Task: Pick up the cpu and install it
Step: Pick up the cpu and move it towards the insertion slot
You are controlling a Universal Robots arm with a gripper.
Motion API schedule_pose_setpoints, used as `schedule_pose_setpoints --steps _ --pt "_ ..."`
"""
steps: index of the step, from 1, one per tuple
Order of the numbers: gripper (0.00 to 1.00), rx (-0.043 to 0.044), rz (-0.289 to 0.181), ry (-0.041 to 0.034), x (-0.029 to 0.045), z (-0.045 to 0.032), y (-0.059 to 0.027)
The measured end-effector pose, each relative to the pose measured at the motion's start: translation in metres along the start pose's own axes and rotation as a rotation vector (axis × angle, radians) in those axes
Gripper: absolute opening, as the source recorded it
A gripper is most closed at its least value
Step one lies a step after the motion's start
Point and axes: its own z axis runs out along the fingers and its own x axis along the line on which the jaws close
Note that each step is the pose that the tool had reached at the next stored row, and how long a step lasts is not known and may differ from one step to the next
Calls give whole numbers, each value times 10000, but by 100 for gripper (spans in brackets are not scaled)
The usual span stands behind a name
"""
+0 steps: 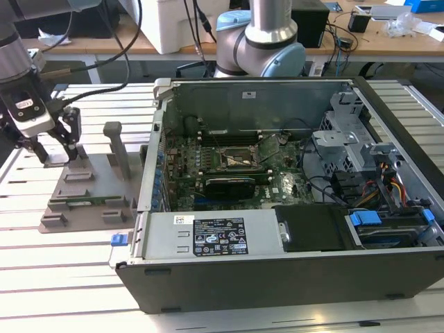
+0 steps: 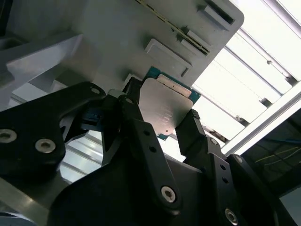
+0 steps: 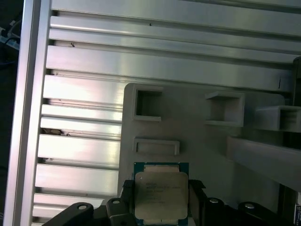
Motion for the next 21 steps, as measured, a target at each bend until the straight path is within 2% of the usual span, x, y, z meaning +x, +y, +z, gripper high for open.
schedule_pose_setpoints --steps 5,8,10,14,19,21 --pt "55 1 0 1 -3 -121 0" --pt "55 1 0 1 -6 -260 1" --pt "55 0 0 1 -7 -313 1" --pt "55 1 0 1 -11 -491 2" --pt "55 1 -1 1 -15 -665 2" --pt "55 0 0 0 -18 -791 3"
